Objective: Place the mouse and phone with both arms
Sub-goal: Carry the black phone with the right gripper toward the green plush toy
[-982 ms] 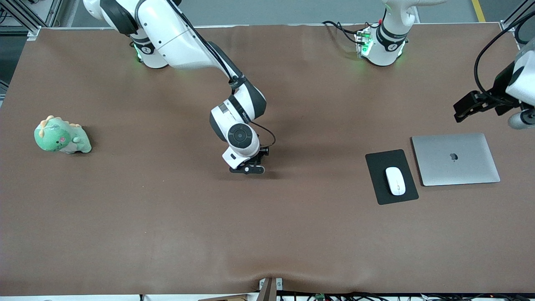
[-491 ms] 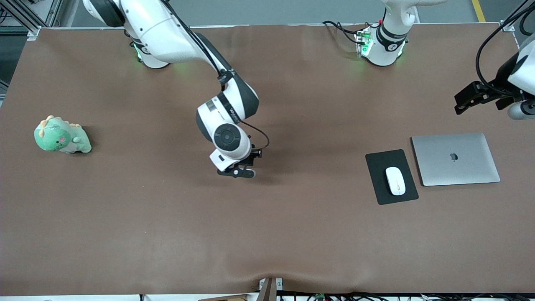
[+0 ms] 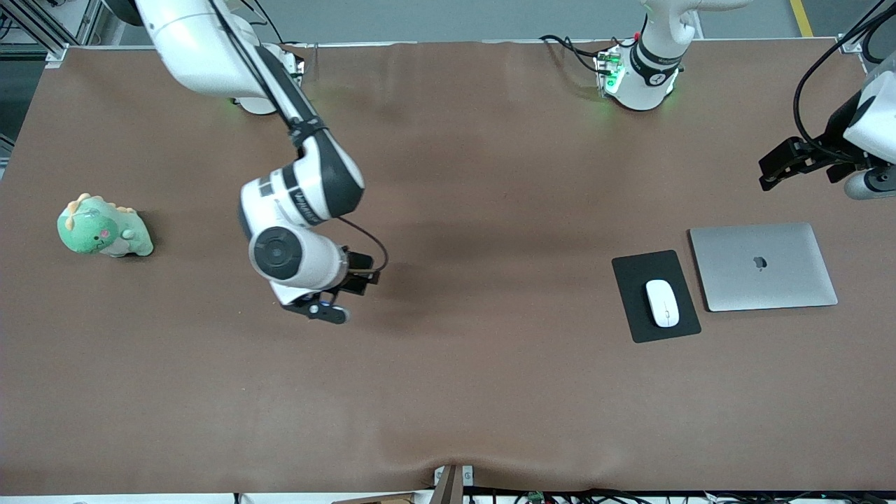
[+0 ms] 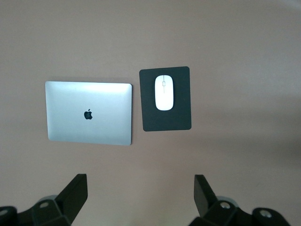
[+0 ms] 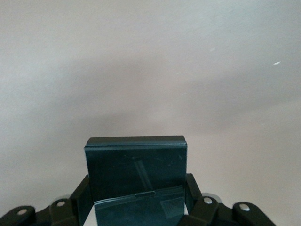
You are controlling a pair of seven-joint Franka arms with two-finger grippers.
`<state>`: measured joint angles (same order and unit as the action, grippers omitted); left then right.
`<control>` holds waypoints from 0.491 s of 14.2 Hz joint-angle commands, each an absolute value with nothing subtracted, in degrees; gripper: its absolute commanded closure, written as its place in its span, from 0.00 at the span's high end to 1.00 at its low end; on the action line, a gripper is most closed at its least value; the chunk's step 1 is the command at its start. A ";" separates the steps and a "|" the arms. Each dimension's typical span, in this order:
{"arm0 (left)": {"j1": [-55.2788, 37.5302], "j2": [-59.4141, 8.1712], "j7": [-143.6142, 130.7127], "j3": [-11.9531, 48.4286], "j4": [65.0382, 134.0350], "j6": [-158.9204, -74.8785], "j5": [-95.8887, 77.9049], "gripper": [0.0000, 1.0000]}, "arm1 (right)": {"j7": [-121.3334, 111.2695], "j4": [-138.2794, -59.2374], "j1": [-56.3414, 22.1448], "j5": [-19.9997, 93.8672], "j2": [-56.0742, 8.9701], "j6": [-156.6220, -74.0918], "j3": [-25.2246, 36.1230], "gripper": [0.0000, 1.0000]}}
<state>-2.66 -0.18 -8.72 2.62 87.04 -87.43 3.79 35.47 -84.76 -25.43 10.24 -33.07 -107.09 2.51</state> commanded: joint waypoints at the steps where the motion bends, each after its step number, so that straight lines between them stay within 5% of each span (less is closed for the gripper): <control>1: -1.32 1.49 -6.33 2.02 88.77 -88.33 2.55 1.00 | 32.53 -92.97 -21.20 10.72 -26.82 -108.45 1.67 0.00; 7: -0.70 0.97 -6.68 2.29 88.77 -89.03 2.72 1.00 | 17.25 -105.37 -10.56 10.72 -19.60 -112.76 1.67 0.00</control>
